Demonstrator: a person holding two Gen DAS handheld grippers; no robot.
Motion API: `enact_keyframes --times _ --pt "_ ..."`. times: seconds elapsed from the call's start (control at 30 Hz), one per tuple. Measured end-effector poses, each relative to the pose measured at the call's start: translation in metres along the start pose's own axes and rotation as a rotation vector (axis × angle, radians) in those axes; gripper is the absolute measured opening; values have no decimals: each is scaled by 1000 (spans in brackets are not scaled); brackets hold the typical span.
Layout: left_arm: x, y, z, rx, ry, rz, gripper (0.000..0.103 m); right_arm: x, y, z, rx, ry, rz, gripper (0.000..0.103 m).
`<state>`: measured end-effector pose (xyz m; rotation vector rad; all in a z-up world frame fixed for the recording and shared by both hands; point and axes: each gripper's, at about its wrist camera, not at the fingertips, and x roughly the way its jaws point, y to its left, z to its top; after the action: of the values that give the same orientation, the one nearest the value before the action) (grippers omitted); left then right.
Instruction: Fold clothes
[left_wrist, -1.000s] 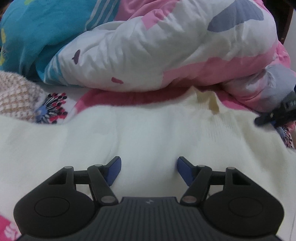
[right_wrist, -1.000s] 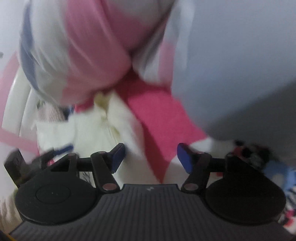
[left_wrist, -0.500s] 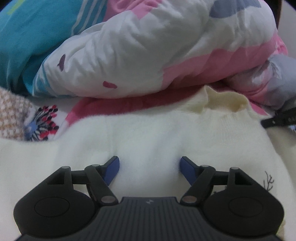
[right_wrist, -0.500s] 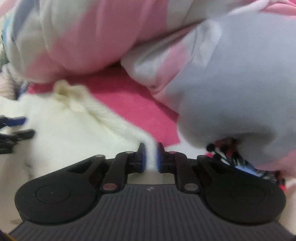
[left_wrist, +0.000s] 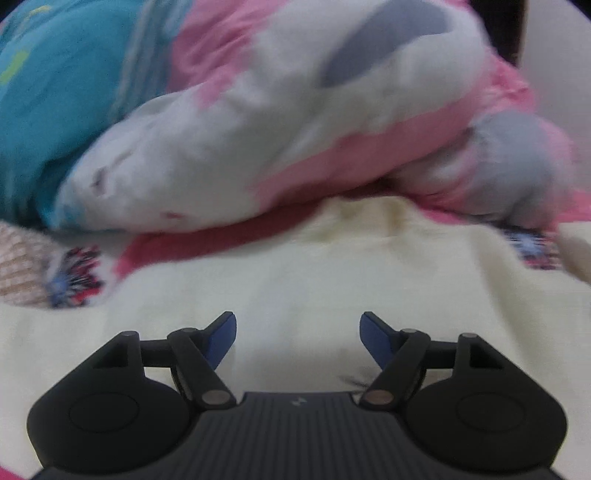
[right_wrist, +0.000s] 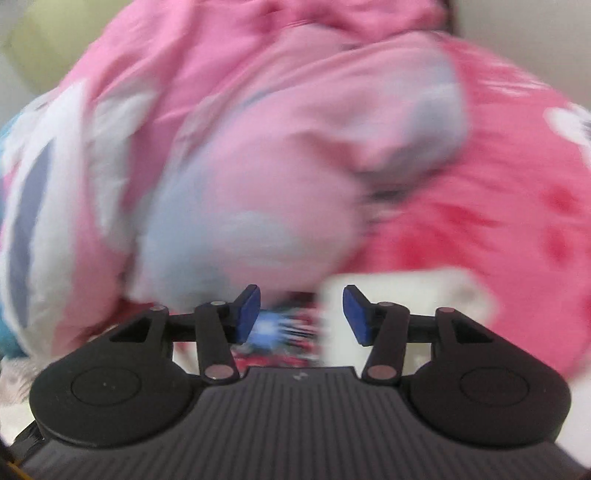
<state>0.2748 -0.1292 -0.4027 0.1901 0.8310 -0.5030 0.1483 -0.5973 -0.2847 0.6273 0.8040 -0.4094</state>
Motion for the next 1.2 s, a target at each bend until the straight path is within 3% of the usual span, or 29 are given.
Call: enact_keyframes --times 0.1,0.27,0.37,0.43,0.5,0.57,0.6,0.63,0.73,0.8,0.83,0.9,1.0,1.07,1.1,1.2 --pt "-1 -29 0 36 23 -94 75 -7 -46 0 110 28 -65 52" --pt "9 -78 1 84 38 -199 75 14 -77 -5 248 67 -68 61" --pt "18 -102 1 86 44 -240 75 38 -85 -1 369 55 -9 65" --pt "21 -116 3 85 39 -256 75 64 -94 2 450 112 32 65" --pt "23 -127 7 89 27 -271 75 82 -100 4 514 148 76 62" --pt "24 -136 9 91 23 -284 75 91 -102 5 541 144 118 42" --pt "26 -139 10 93 24 -287 75 91 -101 6 535 125 143 16" --pt "28 -142 11 96 27 -286 75 88 -99 7 529 97 171 10" --pt "37 -149 10 102 48 -275 75 32 -83 9 488 -156 349 8" --pt "44 -150 7 102 72 -264 75 -17 -77 4 443 -337 422 8" --pt "48 -150 5 104 84 -258 75 -40 -79 -1 412 -410 414 8" --pt "53 -150 2 108 104 -247 75 -59 -98 -15 417 -463 328 8" --pt "58 -151 -2 128 129 -231 75 -45 -146 -34 553 -376 98 8" --pt "58 -153 -3 153 135 -216 75 -36 -176 -51 732 -339 22 8" --pt "58 -153 -3 162 133 -210 75 -37 -184 -59 808 -350 25 8" --pt "52 -154 1 175 113 -200 75 -56 -177 -76 877 -415 91 7"
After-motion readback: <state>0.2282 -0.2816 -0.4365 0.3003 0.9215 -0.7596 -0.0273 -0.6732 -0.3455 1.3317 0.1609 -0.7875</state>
